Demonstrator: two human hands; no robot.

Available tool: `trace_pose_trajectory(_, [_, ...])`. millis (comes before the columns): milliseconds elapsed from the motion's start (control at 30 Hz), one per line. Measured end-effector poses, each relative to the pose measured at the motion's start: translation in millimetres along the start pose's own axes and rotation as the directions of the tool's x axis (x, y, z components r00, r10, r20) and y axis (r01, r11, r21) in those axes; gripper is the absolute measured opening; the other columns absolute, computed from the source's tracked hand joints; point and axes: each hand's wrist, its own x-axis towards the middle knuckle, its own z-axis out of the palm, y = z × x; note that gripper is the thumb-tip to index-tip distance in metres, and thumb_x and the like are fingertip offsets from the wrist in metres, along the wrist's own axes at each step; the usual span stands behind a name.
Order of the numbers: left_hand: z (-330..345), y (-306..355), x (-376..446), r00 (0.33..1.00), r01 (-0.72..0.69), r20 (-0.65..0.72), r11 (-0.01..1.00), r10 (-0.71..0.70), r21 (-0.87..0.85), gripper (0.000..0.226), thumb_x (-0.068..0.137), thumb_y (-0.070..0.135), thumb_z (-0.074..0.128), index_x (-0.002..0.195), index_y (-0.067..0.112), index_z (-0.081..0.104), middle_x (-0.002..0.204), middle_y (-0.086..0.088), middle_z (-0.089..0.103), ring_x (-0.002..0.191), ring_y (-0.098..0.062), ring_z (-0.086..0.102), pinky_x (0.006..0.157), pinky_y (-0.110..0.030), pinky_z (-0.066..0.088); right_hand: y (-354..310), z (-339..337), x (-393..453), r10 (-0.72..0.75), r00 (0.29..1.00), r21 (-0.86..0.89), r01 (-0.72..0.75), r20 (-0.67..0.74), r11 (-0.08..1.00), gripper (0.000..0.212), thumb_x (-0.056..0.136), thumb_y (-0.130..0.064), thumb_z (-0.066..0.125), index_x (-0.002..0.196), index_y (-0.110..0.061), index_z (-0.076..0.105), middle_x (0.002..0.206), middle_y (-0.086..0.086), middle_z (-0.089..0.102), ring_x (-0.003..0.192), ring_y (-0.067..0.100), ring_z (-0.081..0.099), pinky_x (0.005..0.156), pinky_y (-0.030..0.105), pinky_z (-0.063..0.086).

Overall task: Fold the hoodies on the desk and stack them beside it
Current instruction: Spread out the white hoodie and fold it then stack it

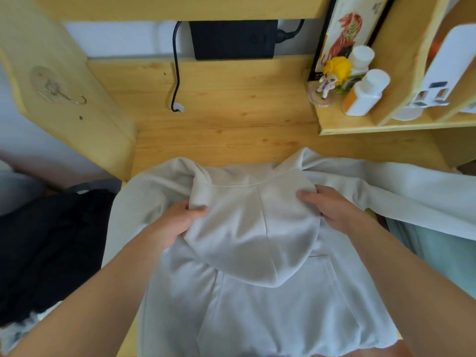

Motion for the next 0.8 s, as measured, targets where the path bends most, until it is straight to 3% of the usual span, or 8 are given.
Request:
trace_pose_trajectory(167, [3, 18, -12, 0.988, -0.132, 0.023, 0.908, 0.154, -0.398, 0.028, 0.087, 0.006, 0.064, 0.114, 0.005, 0.070, 0.106, -0.018, 0.076, 0.091, -0.030, 0.074, 0.074, -0.035, 0.060, -3, -5, 2, -0.099, 0.991, -0.029, 0.097, -0.090, 0.995, 0.030, 0.087, -0.013, 0.076, 0.115, -0.020, 0.070, 0.111, 0.003, 0.075, 0.100, 0.024, 0.073, 0.090, 0.044, 0.059])
trace_pose_trajectory(233, [3, 18, -12, 0.990, -0.073, 0.078, 0.907, 0.115, -0.414, 0.026, 0.094, 0.023, 0.063, 0.114, 0.008, 0.072, 0.107, -0.015, 0.076, 0.093, -0.026, 0.074, 0.079, -0.035, 0.057, -6, -7, 0, -0.083, 0.996, -0.021, 0.082, -0.030, 0.996, 0.035, 0.087, -0.007, 0.074, 0.120, -0.018, 0.068, 0.112, 0.003, 0.076, 0.100, 0.023, 0.073, 0.088, 0.041, 0.059])
trace_pose_trajectory(300, [-2, 16, -7, 1.000, -0.018, 0.016, 0.921, 0.026, -0.389, 0.037, 0.104, 0.042, 0.052, 0.097, 0.014, 0.075, 0.086, -0.007, 0.075, 0.085, -0.027, 0.069, 0.078, -0.036, 0.052, -9, -9, 0, -0.064, 0.998, -0.057, 0.063, -0.010, 0.996, 0.038, 0.087, -0.004, 0.073, 0.123, -0.015, 0.067, 0.113, 0.004, 0.075, 0.099, 0.023, 0.073, 0.083, 0.036, 0.058])
trace_pose_trajectory(367, [-12, 11, 3, 0.988, -0.091, -0.146, 0.960, 0.053, -0.263, 0.031, 0.105, 0.032, 0.054, 0.089, 0.014, 0.073, 0.077, -0.005, 0.072, 0.085, -0.029, 0.065, 0.076, -0.037, 0.050, -11, -7, 0, -0.090, 0.993, -0.126, 0.079, -0.081, 0.989, 0.033, 0.087, -0.006, 0.073, 0.118, -0.016, 0.068, 0.112, 0.005, 0.074, 0.097, 0.022, 0.071, 0.077, 0.032, 0.056])
trace_pose_trajectory(433, [-19, 4, 9, 0.934, -0.201, -0.293, 0.979, 0.205, 0.044, 0.020, 0.104, 0.021, 0.056, 0.093, 0.014, 0.071, 0.087, -0.002, 0.072, 0.091, -0.026, 0.065, 0.075, -0.034, 0.048, -11, -4, 0, -0.167, 0.962, -0.262, 0.107, -0.217, 0.959, 0.024, 0.089, -0.014, 0.072, 0.113, -0.019, 0.069, 0.107, 0.002, 0.071, 0.092, 0.019, 0.066, 0.073, 0.031, 0.052])
trace_pose_trajectory(533, [-24, -8, 11, 0.852, -0.182, -0.433, 0.943, 0.293, 0.280, 0.012, 0.101, 0.011, 0.053, 0.105, 0.011, 0.064, 0.101, -0.004, 0.067, 0.100, -0.029, 0.063, 0.081, -0.032, 0.043, -3, 3, -2, -0.179, 0.945, -0.351, 0.074, -0.276, 0.933, 0.027, 0.093, -0.020, 0.069, 0.119, -0.016, 0.065, 0.113, 0.006, 0.067, 0.096, 0.023, 0.061, 0.080, 0.034, 0.049])
trace_pose_trajectory(667, [-11, -8, 6, 0.791, -0.193, -0.442, 0.858, 0.423, 0.476, 0.027, 0.102, 0.027, 0.051, 0.085, 0.011, 0.065, 0.089, -0.012, 0.070, 0.094, -0.039, 0.064, 0.084, -0.047, 0.050, 9, 7, -9, -0.069, 0.980, -0.488, -0.030, -0.185, 0.873, 0.052, 0.092, -0.027, 0.072, 0.138, -0.013, 0.054, 0.128, 0.008, 0.060, 0.111, 0.026, 0.058, 0.086, 0.033, 0.045])
trace_pose_trajectory(800, [9, 22, 4, 0.831, -0.215, -0.358, 0.838, 0.427, 0.501, 0.048, 0.100, 0.049, 0.042, 0.063, 0.021, 0.049, 0.070, -0.002, 0.059, 0.088, -0.038, 0.061, 0.079, -0.043, 0.046, -15, 13, -7, -0.190, 0.927, -0.430, 0.034, -0.324, 0.902, 0.039, 0.096, -0.046, 0.061, 0.122, -0.019, 0.067, 0.115, -0.002, 0.064, 0.111, 0.025, 0.059, 0.092, 0.034, 0.045])
